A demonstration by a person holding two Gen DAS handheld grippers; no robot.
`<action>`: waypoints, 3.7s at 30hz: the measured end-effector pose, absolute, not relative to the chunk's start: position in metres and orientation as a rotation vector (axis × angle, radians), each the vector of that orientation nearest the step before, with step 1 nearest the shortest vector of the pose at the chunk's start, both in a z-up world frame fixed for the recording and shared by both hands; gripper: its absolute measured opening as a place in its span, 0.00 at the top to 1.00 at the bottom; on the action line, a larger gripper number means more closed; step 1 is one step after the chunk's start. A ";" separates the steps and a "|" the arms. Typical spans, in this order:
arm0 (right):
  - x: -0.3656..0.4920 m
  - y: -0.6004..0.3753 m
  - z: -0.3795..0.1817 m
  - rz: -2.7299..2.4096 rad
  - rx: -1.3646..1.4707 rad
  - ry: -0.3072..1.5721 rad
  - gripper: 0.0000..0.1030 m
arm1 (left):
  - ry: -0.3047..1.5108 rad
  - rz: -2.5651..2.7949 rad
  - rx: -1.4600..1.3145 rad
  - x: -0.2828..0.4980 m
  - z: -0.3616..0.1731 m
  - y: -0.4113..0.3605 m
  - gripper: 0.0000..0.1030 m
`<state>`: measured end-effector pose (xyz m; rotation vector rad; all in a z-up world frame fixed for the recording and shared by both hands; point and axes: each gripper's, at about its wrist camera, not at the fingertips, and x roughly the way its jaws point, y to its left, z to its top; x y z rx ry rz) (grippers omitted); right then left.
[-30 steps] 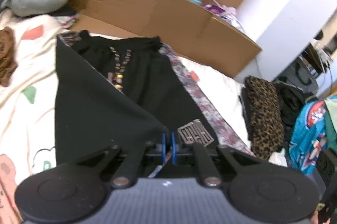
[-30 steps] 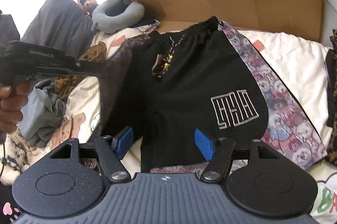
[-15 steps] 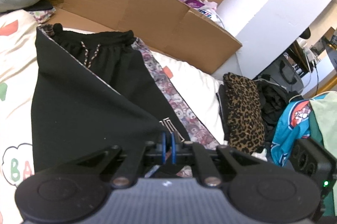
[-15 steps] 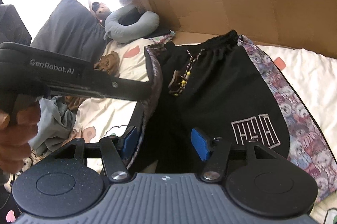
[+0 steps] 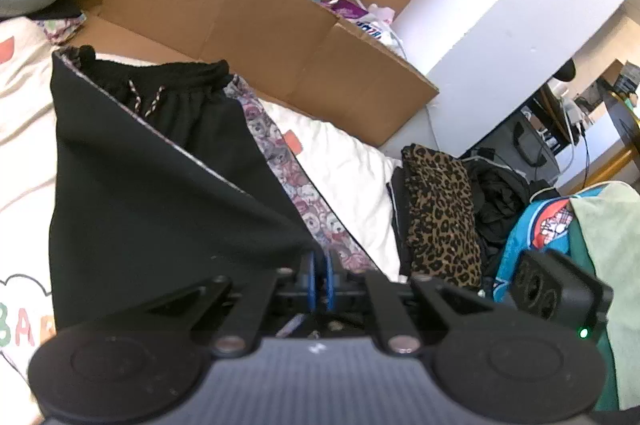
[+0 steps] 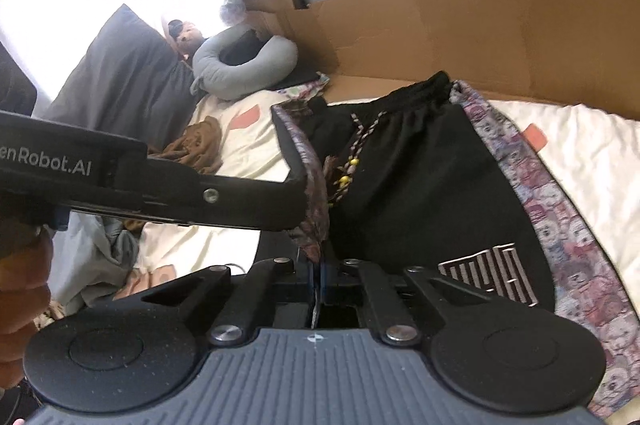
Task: Fold clothes
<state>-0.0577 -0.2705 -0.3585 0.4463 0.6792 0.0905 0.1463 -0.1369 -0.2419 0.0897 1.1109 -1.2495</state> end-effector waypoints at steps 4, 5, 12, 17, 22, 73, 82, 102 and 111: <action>-0.060 -0.280 -0.359 0.068 0.458 0.684 0.99 | 1.113 -1.213 0.058 0.154 -0.246 -0.127 0.84; -0.061 -0.283 -0.359 0.062 0.461 0.684 0.99 | 1.115 -1.200 0.046 0.157 -0.247 -0.123 0.84; -0.067 -0.304 -0.362 0.009 0.509 0.684 0.99 | 1.167 -1.038 0.051 0.174 -0.278 -0.089 0.81; -0.074 -0.322 -0.365 -0.045 0.541 0.682 0.99 | 1.231 -0.908 0.083 0.184 -0.311 -0.060 0.81; -0.083 -0.339 -0.367 -0.104 0.574 0.675 0.99 | 1.297 -0.832 0.123 0.183 -0.338 -0.040 0.78; -0.176 -0.437 -0.452 -0.464 0.890 0.772 0.99 | 1.596 -0.955 -0.219 0.187 -0.387 -0.044 0.99; -0.170 -0.426 -0.464 -0.491 0.758 0.841 0.93 | 1.617 -0.942 -0.154 0.165 -0.414 -0.049 0.87; -0.137 -0.387 -0.434 -0.378 0.281 0.889 0.62 | 1.626 -0.940 -0.169 0.156 -0.423 -0.054 0.87; -0.138 -0.392 -0.428 -0.344 0.287 0.861 1.00 | 1.626 -0.941 -0.170 0.159 -0.419 -0.048 0.97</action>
